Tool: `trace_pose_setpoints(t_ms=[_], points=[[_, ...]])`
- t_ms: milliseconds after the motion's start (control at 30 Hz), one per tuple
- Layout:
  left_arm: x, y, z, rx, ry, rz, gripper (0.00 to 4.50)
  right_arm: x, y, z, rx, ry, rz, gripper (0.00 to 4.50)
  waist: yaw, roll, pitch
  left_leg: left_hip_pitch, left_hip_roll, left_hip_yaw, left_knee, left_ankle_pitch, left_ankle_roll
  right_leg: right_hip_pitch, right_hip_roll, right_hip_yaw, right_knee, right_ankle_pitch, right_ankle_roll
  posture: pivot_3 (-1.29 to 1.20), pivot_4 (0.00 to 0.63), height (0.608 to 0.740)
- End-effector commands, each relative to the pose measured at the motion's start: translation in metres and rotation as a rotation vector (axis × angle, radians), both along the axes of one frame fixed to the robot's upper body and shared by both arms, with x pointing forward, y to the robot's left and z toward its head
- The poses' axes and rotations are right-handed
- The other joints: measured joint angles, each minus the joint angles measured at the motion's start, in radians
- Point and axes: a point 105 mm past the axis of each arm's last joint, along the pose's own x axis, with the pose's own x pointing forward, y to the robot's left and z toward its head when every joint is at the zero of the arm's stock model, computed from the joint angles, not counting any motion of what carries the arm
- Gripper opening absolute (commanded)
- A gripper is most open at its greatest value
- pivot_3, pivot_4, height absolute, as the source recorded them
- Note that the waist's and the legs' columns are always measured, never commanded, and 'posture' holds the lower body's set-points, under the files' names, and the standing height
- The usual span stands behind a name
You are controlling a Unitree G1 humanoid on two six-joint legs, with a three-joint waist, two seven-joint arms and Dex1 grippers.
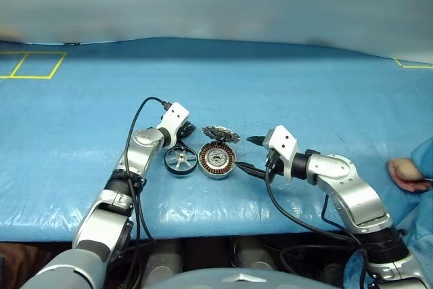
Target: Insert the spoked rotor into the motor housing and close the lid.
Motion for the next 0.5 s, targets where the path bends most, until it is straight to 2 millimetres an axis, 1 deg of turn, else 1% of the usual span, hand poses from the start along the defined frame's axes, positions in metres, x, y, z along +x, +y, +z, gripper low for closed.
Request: trace_pose_setpoints(t_ms=[33,133,200,333,400,500], points=[[-0.01,0.027,-0.025,0.057,0.053,0.095,0.65,0.004,-0.001,0.009,0.004,-0.049,-0.003,4.14,-0.004,0.0,0.0,0.0,0.0,0.0,0.0,0.0,0.0,0.0,0.0,0.0,0.0,0.0,0.0,0.0,0.15,0.74],[-0.01,0.034,-0.019,0.026,0.0,0.126,0.65,0.004,-0.002,0.006,0.001,-0.042,-0.007,4.14,-0.013,0.0,0.0,0.0,0.001,-0.001,-0.001,0.0,0.0,0.0,0.0,0.0,0.0,0.0,0.0,0.0,0.15,0.74],[-0.011,0.035,-0.01,-0.031,-0.048,0.133,0.65,0.005,-0.002,0.005,0.002,-0.04,-0.008,4.14,-0.018,0.0,0.0,0.0,0.001,-0.001,-0.001,0.0,0.0,0.0,0.0,0.001,0.0,0.001,0.001,0.0,0.15,0.74],[-0.014,0.044,0.008,-0.109,-0.151,0.169,0.65,0.004,-0.002,0.002,0.003,-0.03,-0.007,4.14,-0.016,0.0,0.0,0.0,0.002,-0.001,-0.002,0.0,0.0,-0.001,-0.001,0.001,0.0,0.001,0.001,0.0,0.15,0.74],[-0.017,0.048,0.012,-0.13,-0.175,0.189,0.65,0.004,-0.002,0.001,0.003,-0.028,-0.008,4.14,-0.015,0.0,0.0,-0.001,0.002,-0.001,-0.002,0.0,0.0,-0.002,-0.001,0.001,0.0,0.001,0.001,0.0,0.15,0.74],[-0.028,0.056,0.013,-0.144,-0.187,0.202,0.65,0.004,-0.002,-0.001,0.0,-0.023,-0.004,4.14,-0.014,0.0,0.0,-0.001,0.002,-0.001,-0.002,0.0,0.0,-0.003,-0.002,0.001,0.0,0.001,0.001,0.0,0.15,0.74]])
